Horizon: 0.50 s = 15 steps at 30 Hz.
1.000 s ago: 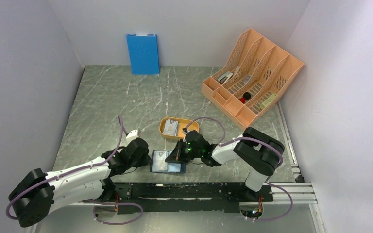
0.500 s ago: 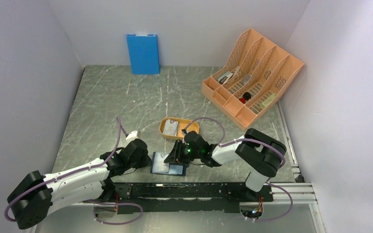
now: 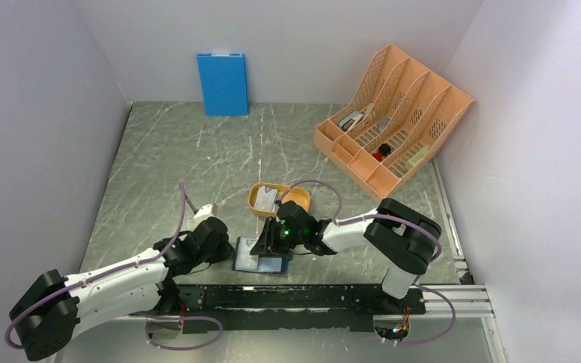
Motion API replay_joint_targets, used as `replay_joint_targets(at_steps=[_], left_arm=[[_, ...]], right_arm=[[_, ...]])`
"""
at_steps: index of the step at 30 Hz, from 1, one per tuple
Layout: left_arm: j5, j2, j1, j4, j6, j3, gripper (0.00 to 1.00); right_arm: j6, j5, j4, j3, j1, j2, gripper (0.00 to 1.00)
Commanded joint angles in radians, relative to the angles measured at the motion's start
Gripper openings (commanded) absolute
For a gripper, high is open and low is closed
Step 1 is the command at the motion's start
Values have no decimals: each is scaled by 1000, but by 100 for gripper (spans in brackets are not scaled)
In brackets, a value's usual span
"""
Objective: Put the credit cards into the card holder
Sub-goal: Insert the credit card into the card holder.
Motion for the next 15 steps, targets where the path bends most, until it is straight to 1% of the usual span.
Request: replay_joint_targets(at_steps=[1,5,8,10,12,15], left_arm=[[37,-9,-4,-111,-6,-22,11],[-18,-48,-4,-179,-11,4,14],[-54,-84,-4,-217,-16,23,23],[-72,-101,-4,-235,-6,44,32],[-83,-105,-3,-247,-5,64,48],[-115,-97,-4,-291,-7,112,62]], right_arm=[[-54,45,-100,53,23,-10,39],[-117,117,-265,83,24,-83,53],[-161,165,-370,108,25,-144,61],[-197,180,-423,131,24,-174,66],[-243,205,-495,168,23,-190,72],[-299,256,-585,216,23,-224,74]])
